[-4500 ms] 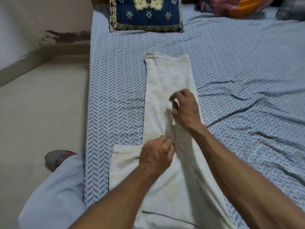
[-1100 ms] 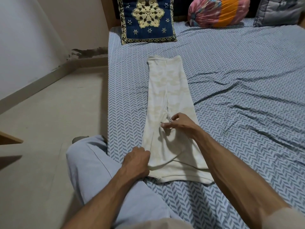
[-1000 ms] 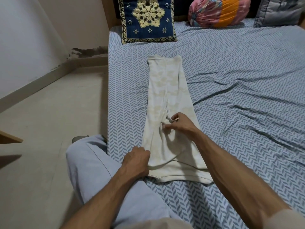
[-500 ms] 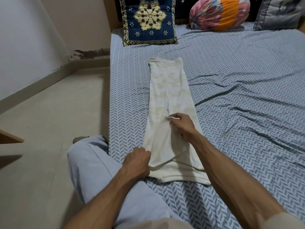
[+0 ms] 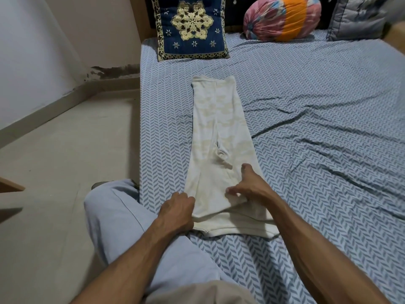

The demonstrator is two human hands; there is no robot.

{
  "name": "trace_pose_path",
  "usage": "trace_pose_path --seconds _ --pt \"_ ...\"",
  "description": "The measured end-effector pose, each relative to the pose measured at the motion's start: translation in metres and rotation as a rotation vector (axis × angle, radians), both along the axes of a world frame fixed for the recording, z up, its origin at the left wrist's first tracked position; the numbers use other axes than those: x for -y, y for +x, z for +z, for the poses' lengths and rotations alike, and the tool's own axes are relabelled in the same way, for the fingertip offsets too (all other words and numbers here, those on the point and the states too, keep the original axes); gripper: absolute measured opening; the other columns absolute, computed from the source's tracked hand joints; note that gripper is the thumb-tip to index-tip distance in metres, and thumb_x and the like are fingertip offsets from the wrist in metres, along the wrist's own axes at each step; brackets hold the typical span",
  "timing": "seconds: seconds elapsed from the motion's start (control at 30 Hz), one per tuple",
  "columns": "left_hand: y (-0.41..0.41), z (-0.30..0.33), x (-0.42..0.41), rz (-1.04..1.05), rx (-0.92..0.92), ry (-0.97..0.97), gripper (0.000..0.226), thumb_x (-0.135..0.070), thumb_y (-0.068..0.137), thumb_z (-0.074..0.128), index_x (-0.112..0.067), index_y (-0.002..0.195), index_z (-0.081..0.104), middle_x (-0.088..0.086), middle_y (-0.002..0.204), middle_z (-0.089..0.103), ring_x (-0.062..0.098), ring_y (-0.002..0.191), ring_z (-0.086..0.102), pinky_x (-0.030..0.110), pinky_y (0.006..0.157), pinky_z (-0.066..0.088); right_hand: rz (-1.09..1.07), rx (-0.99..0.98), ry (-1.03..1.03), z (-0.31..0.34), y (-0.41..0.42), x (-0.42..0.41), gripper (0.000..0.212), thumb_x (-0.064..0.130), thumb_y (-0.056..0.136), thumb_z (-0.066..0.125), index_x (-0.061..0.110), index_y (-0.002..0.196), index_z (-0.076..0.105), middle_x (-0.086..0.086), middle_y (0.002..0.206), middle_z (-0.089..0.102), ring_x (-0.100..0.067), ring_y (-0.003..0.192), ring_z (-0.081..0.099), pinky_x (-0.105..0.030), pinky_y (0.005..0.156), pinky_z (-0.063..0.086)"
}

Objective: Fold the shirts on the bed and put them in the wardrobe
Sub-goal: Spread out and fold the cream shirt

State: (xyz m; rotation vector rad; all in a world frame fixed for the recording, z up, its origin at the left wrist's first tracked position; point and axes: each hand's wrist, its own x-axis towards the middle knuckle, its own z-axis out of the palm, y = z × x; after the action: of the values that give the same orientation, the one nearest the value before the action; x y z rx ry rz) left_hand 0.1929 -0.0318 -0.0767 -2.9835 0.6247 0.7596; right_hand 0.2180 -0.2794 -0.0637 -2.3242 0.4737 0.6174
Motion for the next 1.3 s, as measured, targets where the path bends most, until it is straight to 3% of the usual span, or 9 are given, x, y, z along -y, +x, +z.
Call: trace_pose_path --seconds 0.1,0.23,0.43,0.57,0.7,0.8,0.93,1.03,1.3 --pt "-0.001 0.001 -0.001 -0.017 -0.004 0.002 0.032 -0.015 0.084 0.059 -0.011 0.115 0.054 0.011 0.119 0.052 0.031 0.115 0.049 0.038 0.081 0.045 0.020 -0.035 0.050 0.006 -0.010 0.011 0.084 0.032 0.073 0.085 0.015 0.138 0.035 -0.006 0.120 0.056 -0.024 0.101 0.058 -0.037 0.087 0.050" --pt "0.000 0.001 -0.004 -0.007 -0.015 -0.031 0.028 -0.014 0.080 0.058 -0.012 0.107 0.053 0.010 0.113 0.051 0.030 0.108 0.050 0.035 0.072 0.041 -0.023 0.033 0.016 0.003 -0.025 0.018 0.074 0.038 0.082 0.077 0.016 0.140 0.037 -0.010 0.130 0.055 -0.027 0.107 0.056 -0.033 0.084 0.043" --pt "0.004 0.006 -0.005 0.099 -0.131 -0.133 0.026 -0.039 0.071 0.057 -0.022 0.089 0.048 0.003 0.097 0.053 0.025 0.093 0.051 0.036 0.076 0.050 -0.023 0.092 -0.137 -0.011 -0.052 0.022 0.071 0.047 0.081 0.072 0.025 0.139 0.037 -0.008 0.110 0.062 -0.030 0.094 0.060 -0.037 0.077 0.046" --pt "0.017 0.008 -0.004 0.406 -0.115 -0.423 0.018 -0.036 0.084 0.065 -0.018 0.088 0.061 -0.001 0.088 0.065 0.020 0.084 0.059 0.032 0.069 0.045 -0.091 0.163 -0.162 -0.010 -0.036 0.033 0.058 0.053 0.083 0.066 0.027 0.131 0.048 -0.006 0.099 0.074 -0.028 0.096 0.067 -0.037 0.083 0.051" --pt "0.053 -0.007 -0.013 0.617 0.000 -0.597 0.014 -0.032 0.088 0.069 -0.019 0.087 0.063 -0.004 0.081 0.065 0.019 0.079 0.062 0.027 0.062 0.043 -0.130 0.312 -0.131 -0.006 0.019 0.042 0.041 0.045 0.088 0.069 0.023 0.122 0.062 -0.001 0.086 0.069 -0.023 0.083 0.065 -0.034 0.075 0.049" --pt "0.105 -0.024 -0.016 0.621 0.047 -0.609 0.017 -0.032 0.090 0.070 -0.016 0.092 0.066 -0.003 0.082 0.063 0.020 0.081 0.061 0.029 0.070 0.044 -0.169 0.365 -0.032 -0.010 0.084 0.055 0.042 0.043 0.086 0.074 0.019 0.120 0.067 -0.004 0.098 0.070 -0.023 0.089 0.067 -0.037 0.083 0.055" --pt "0.187 -0.039 0.000 0.601 0.137 -0.576 0.026 -0.055 0.090 0.061 -0.029 0.088 0.064 -0.003 0.089 0.064 0.026 0.099 0.060 0.045 0.095 0.047 -0.211 0.413 0.013 -0.030 0.175 0.079 0.048 0.046 0.085 0.075 0.017 0.122 0.065 -0.001 0.108 0.067 -0.019 0.099 0.064 -0.038 0.092 0.052" --pt "0.253 -0.047 0.023 0.614 0.210 -0.577 0.038 -0.072 0.080 0.049 -0.036 0.081 0.061 -0.007 0.091 0.064 0.026 0.106 0.054 0.047 0.098 0.043 -0.214 0.496 -0.011 -0.050 0.242 0.099 0.037 0.038 0.091 0.071 0.013 0.118 0.069 -0.002 0.104 0.068 -0.017 0.098 0.062 -0.025 0.084 0.041" --pt "0.457 -0.047 0.081 0.750 0.228 -0.679 0.072 -0.090 0.060 0.043 -0.024 0.072 0.071 -0.005 0.074 0.069 0.025 0.097 0.063 0.048 0.101 0.044 -0.198 0.482 0.210 -0.073 0.394 0.141 0.003 0.027 0.081 0.072 0.024 0.082 0.074 0.002 0.090 0.074 -0.018 0.093 0.068 -0.037 0.087 0.053"
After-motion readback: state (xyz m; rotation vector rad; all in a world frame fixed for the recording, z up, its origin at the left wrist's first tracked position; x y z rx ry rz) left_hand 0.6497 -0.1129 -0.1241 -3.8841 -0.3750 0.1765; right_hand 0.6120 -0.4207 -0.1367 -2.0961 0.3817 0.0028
